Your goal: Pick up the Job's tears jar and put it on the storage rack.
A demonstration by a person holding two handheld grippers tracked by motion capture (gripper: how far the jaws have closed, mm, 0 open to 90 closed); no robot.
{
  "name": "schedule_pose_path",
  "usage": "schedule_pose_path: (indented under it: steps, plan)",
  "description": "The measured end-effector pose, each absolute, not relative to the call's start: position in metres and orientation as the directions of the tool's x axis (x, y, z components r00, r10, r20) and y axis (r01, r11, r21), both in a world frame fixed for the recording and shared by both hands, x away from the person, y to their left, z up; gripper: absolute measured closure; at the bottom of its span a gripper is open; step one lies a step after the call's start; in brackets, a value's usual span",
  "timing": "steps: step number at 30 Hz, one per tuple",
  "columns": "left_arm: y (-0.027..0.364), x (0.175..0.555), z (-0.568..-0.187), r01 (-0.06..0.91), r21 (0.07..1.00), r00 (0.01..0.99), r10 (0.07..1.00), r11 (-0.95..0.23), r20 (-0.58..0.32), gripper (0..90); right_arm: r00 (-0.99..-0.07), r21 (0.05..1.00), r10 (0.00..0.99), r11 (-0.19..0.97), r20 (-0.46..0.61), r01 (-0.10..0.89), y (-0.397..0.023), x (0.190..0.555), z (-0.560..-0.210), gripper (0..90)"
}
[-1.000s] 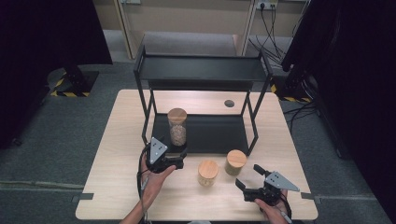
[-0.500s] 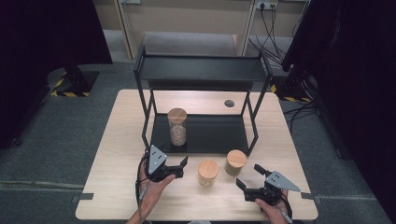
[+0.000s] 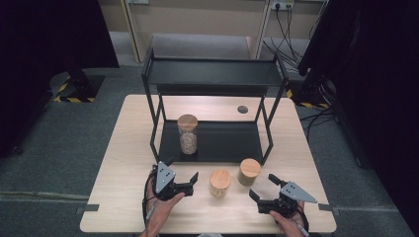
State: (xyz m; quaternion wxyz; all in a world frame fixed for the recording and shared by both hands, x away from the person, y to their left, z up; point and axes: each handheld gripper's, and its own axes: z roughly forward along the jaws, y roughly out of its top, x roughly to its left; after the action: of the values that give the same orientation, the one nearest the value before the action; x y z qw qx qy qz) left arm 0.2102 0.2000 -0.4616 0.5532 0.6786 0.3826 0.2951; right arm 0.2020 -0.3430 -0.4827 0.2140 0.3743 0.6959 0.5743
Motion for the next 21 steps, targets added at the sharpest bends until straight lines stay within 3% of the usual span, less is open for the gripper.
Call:
schedule_pose_path:
  steps: [21]
  plan:
    - [0.212,0.181,-0.474,0.227,0.969,0.544,0.838,-0.094,-0.046,0.6,-0.628,0.959,0.767,0.060,0.133,0.276,-0.342,0.202,-0.483,0.9]
